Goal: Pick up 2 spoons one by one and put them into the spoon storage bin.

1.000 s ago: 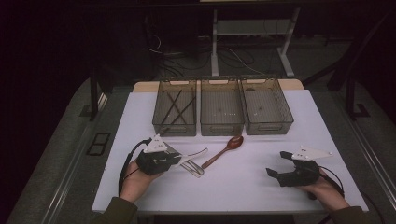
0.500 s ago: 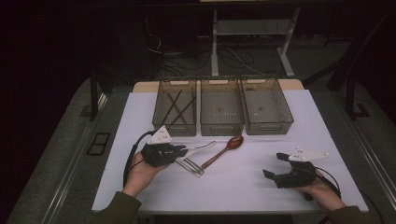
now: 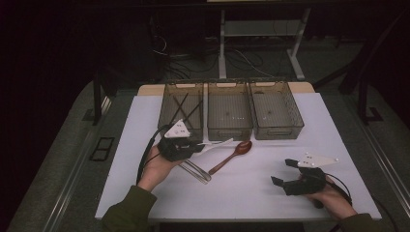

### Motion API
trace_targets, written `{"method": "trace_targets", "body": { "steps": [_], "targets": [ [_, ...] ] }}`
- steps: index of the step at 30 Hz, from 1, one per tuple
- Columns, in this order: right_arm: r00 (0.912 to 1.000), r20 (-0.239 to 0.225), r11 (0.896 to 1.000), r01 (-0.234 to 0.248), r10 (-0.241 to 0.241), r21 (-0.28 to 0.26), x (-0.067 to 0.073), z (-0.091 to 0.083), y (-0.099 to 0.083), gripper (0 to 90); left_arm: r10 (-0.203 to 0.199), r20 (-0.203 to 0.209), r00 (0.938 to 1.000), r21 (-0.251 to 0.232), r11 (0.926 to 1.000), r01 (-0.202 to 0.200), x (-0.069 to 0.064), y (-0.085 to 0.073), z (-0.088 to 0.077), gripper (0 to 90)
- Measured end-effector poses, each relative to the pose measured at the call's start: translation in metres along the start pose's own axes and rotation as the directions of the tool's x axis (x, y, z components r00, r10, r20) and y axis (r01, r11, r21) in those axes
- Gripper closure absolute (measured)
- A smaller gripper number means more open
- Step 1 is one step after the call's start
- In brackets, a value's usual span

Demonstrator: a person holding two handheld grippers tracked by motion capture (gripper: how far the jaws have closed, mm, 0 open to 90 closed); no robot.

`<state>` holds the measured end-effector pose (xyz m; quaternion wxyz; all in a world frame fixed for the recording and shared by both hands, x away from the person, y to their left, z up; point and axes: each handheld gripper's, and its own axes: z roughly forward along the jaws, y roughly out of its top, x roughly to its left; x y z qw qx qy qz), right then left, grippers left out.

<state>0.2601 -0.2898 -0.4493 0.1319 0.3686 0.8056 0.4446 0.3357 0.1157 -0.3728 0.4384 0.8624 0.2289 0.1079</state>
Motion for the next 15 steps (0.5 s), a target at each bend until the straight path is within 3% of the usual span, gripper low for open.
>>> {"method": "trace_targets", "body": {
  "steps": [15],
  "targets": [
    [1.0000, -0.007, 1.000, -0.004, 0.004, -0.007, -0.001, -0.001, 0.000, 11.8, 0.044, -0.043, 0.9981, -0.003, 0.9990, -0.044, 0.018, 0.036, 0.025, 79.2]
  ]
}}
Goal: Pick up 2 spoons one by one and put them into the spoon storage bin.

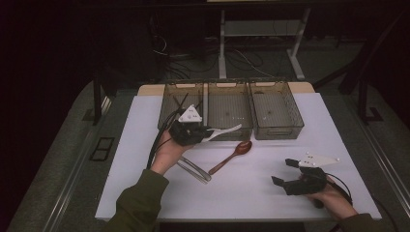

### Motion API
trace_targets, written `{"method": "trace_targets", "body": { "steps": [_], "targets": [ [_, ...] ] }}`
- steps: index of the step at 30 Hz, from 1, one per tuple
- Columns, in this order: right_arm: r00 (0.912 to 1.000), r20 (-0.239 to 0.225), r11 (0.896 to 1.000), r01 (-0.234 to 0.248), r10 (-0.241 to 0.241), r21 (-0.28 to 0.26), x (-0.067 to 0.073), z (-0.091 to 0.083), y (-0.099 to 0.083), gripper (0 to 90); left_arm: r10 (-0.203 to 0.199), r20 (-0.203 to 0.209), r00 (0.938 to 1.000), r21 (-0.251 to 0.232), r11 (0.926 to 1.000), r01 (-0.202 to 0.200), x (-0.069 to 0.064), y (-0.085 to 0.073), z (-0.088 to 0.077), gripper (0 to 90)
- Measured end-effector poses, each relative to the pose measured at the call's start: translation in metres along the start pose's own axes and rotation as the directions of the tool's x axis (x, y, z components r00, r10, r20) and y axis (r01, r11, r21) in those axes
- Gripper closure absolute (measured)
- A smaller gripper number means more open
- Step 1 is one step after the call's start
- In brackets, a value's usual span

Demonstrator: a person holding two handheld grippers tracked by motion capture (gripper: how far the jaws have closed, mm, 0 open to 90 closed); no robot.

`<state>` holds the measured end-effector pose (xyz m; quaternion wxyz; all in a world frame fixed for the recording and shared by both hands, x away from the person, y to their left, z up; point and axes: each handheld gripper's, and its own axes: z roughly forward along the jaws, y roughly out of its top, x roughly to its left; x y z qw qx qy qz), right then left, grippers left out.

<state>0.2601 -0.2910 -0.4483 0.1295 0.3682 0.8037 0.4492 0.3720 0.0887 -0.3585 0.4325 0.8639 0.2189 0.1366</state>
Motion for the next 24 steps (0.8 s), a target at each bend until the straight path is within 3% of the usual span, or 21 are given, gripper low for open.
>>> {"method": "trace_targets", "body": {
  "steps": [12, 16, 24],
  "targets": [
    [1.0000, 0.002, 1.000, -0.006, 0.006, 0.001, -0.001, -0.001, 0.000, 11.8, 0.011, -0.025, 0.9996, -0.018, 0.9998, -0.011, 0.025, 0.023, 0.021, 79.4],
    [0.9999, -0.005, 1.000, -0.010, 0.010, -0.004, -0.002, -0.002, 0.000, 11.8, 0.022, -0.031, 0.9993, 0.007, 0.9997, -0.022, 0.030, 0.028, 0.030, 79.3],
    [0.9999, -0.002, 1.000, -0.017, 0.017, -0.009, -0.002, -0.002, 0.000, 14.1, -0.007, -0.037, 0.9993, 0.057, 0.9983, 0.009, 0.042, 0.031, 0.057, 79.2]
  ]
}}
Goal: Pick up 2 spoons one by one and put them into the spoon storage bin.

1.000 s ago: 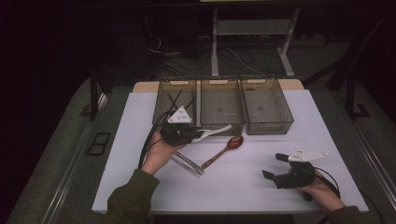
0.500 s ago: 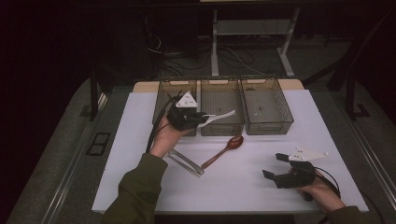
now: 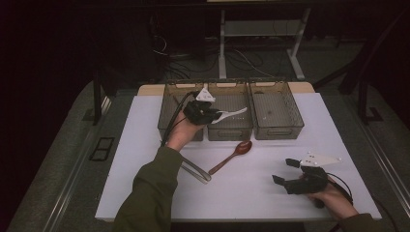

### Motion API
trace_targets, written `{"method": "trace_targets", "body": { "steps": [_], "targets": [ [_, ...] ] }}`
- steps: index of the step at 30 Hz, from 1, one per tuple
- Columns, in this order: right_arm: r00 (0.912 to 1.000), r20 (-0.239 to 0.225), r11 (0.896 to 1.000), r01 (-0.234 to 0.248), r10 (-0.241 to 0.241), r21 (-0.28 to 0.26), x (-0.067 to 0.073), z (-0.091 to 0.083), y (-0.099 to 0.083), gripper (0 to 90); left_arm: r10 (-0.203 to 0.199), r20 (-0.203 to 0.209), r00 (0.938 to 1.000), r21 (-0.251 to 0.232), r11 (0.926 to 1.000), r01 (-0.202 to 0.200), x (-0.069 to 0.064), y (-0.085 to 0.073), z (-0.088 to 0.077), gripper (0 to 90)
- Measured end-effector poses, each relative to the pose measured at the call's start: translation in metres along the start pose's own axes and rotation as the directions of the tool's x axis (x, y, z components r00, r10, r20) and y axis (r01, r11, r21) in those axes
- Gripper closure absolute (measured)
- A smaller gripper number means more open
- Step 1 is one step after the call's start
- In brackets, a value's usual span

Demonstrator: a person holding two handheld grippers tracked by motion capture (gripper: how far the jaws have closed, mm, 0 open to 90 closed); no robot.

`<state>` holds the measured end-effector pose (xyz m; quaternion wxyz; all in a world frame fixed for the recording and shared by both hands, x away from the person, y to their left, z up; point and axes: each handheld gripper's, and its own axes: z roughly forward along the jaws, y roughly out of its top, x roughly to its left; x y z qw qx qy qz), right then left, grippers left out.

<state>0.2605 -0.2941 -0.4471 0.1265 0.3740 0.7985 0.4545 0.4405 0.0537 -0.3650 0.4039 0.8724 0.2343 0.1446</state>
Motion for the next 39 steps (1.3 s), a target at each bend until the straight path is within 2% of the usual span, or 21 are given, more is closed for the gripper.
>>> {"method": "trace_targets", "body": {
  "steps": [7, 13, 15, 19, 23, 26, 29, 39],
  "targets": [
    [1.0000, -0.003, 1.000, -0.003, 0.003, -0.007, -0.001, -0.001, 0.000, 14.1, -0.023, 0.013, 0.9997, 0.074, 0.9970, 0.022, 0.004, -0.002, 0.022, 79.1],
    [1.0000, -0.003, 1.000, -0.005, 0.005, -0.007, -0.001, -0.001, 0.000, 14.1, -0.012, 0.023, 0.9997, 0.128, 0.9917, 0.009, 0.004, -0.003, 0.031, 78.7],
    [1.0000, -0.003, 1.000, -0.006, 0.006, -0.007, -0.001, -0.002, 0.000, 14.0, -0.031, 0.023, 0.9992, 0.117, 0.9928, 0.028, 0.003, -0.003, 0.033, 76.6],
    [1.0000, -0.004, 1.000, -0.007, 0.007, -0.008, -0.001, -0.002, 0.000, 14.1, -0.039, 0.010, 0.9992, 0.075, 0.9964, 0.039, 0.004, -0.001, 0.029, 62.4],
    [1.0000, -0.004, 1.000, -0.006, 0.006, -0.008, -0.001, -0.002, 0.000, 14.0, -0.036, 0.027, 0.9990, 0.042, 0.9985, 0.035, 0.003, 0.002, 0.023, 51.9],
    [1.0000, -0.005, 1.000, -0.007, 0.007, -0.008, -0.001, -0.002, 0.000, 14.1, -0.049, 0.046, 0.9978, 0.010, 0.9988, 0.049, 0.000, 0.004, 0.016, 45.9],
    [1.0000, -0.005, 1.000, -0.005, 0.005, -0.006, -0.001, -0.002, 0.000, 14.1, -0.081, 0.064, 0.9947, -0.010, 0.9966, 0.081, -0.005, 0.005, 0.008, 41.5],
    [1.0000, 0.000, 1.000, -0.006, 0.006, -0.008, -0.001, -0.002, 0.000, 14.1, -0.083, 0.100, 0.9915, -0.051, 0.9948, 0.088, -0.030, 0.000, -0.009, 35.4]
  ]
}}
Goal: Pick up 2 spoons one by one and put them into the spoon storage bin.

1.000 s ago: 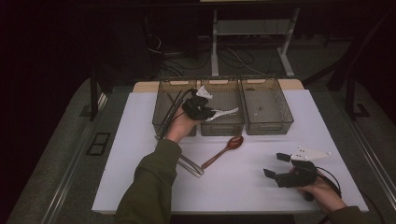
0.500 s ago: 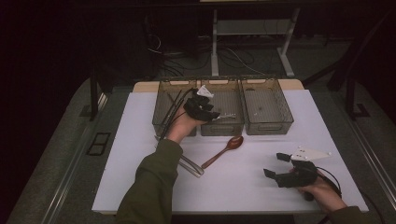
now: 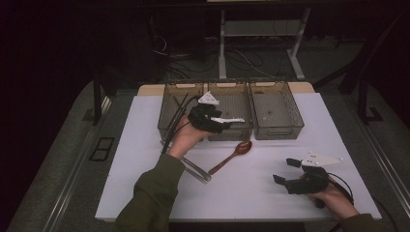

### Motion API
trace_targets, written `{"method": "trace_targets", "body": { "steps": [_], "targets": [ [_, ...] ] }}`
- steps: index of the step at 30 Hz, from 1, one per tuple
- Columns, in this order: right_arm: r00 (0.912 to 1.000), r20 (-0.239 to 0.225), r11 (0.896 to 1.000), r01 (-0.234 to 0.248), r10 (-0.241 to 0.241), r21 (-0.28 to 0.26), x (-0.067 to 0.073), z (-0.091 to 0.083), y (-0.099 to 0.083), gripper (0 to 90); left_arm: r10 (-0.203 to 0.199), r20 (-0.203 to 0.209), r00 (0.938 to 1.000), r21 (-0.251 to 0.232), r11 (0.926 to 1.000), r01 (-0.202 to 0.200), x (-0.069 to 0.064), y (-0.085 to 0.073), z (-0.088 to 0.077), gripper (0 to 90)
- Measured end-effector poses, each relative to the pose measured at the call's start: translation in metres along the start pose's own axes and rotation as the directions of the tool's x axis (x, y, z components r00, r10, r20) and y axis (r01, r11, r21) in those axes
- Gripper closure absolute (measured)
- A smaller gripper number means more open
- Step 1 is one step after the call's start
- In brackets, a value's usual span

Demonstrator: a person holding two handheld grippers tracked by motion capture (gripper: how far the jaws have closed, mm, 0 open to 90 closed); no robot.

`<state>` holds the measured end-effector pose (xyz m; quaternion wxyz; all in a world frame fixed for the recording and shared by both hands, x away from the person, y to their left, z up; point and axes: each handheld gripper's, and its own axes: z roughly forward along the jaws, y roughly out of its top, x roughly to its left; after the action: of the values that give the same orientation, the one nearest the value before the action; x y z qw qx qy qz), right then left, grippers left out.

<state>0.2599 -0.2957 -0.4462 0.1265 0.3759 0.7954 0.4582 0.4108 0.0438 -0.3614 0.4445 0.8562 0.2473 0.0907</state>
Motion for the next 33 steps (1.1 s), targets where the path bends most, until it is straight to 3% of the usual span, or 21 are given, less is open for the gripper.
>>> {"method": "trace_targets", "body": {
  "steps": [2, 8, 13, 19, 22, 26, 33],
  "targets": [
    [1.0000, 0.000, 1.000, 0.000, 0.000, -0.001, 0.000, 0.000, 0.000, 14.1, -0.011, 0.005, 0.9999, -0.010, 0.9999, 0.011, -0.005, -0.003, 0.000, 34.9],
    [1.0000, 0.001, 1.000, 0.000, 0.000, -0.001, 0.000, 0.000, 0.000, 14.1, 0.006, 0.016, 0.9999, -0.016, 0.9999, -0.005, -0.020, -0.014, 0.002, 34.6],
    [1.0000, 0.002, 1.000, -0.001, 0.001, -0.001, 0.000, 0.000, 0.000, 14.1, 0.007, 0.022, 0.9997, 0.008, 0.9999, -0.007, -0.029, -0.024, 0.011, 35.9],
    [1.0000, 0.001, 1.000, 0.003, -0.003, -0.004, 0.000, -0.001, 0.000, 14.1, -0.014, 0.029, 0.9995, 0.044, 0.9989, 0.013, -0.034, -0.033, 0.028, 38.8],
    [1.0000, 0.000, 1.000, 0.004, -0.004, -0.005, -0.001, -0.001, 0.000, 14.1, -0.007, 0.030, 0.9995, 0.061, 0.9981, 0.005, -0.038, -0.036, 0.035, 40.4],
    [1.0000, 0.000, 1.000, 0.004, -0.004, -0.005, -0.001, -0.001, 0.000, 14.1, -0.037, 0.020, 0.9991, 0.067, 0.9971, 0.036, -0.038, -0.040, 0.043, 43.2],
    [1.0000, 0.000, 1.000, 0.003, -0.003, 0.001, -0.001, 0.000, 0.000, 14.1, -0.056, 0.017, 0.9983, 0.080, 0.9953, 0.054, -0.042, -0.044, 0.057, 47.7]
  ]
}}
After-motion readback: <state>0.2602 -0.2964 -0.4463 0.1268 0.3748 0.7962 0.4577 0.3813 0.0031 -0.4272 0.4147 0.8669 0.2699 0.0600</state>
